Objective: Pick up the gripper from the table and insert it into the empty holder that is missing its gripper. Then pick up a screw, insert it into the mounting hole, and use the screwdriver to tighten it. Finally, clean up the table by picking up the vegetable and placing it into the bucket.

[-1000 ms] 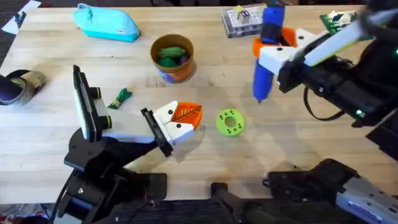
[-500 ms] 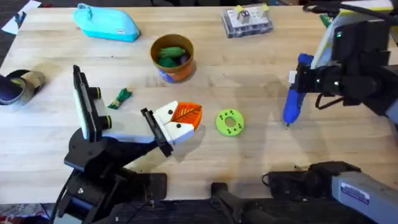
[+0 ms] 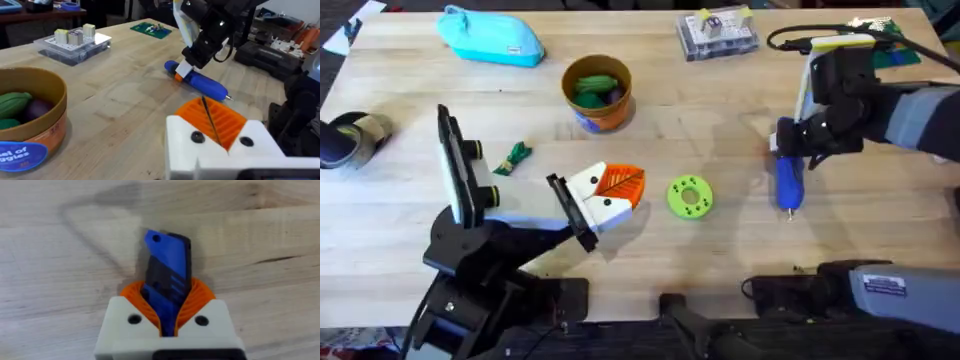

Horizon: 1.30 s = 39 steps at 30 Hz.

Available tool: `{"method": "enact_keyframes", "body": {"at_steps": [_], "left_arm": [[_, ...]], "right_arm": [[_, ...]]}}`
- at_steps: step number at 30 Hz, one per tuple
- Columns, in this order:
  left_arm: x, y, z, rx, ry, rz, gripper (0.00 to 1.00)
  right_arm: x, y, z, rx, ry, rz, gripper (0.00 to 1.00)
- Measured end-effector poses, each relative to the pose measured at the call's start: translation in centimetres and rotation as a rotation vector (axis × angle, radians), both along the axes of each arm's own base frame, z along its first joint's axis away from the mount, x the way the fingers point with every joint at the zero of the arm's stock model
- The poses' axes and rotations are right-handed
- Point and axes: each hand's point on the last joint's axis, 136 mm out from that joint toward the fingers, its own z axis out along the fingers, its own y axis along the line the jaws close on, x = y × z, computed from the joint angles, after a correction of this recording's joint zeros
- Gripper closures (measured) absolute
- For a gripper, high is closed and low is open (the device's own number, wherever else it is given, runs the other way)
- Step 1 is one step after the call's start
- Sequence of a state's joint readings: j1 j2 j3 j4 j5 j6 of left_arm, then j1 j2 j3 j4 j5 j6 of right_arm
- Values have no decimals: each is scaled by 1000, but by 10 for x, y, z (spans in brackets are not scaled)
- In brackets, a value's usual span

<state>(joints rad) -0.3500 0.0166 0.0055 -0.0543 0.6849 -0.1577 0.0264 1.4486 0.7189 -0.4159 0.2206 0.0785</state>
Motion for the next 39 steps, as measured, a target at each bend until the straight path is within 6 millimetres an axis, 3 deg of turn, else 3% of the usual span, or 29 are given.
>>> {"method": "enact_keyframes", "body": {"at_steps": [8,9,14,15,31,39], "left_arm": [[0,0,0,0,0,0,985],[0,0,0,0,0,0,985],[0,0,0,0,0,0,985],[0,0,0,0,0,0,985],[0,0,0,0,0,0,985],[0,0,0,0,0,0,985]], "right_arm": [[2,0,-2,-7,17,1,897],[1,0,-2,-7,21,-4,828],[-5,-11,-1,-48,69,-31,85],[-6,-14,1,-56,78,-40,29],[-4,7,11,53,152,-59,6],[0,-6,11,77,127,-119,53]]}}
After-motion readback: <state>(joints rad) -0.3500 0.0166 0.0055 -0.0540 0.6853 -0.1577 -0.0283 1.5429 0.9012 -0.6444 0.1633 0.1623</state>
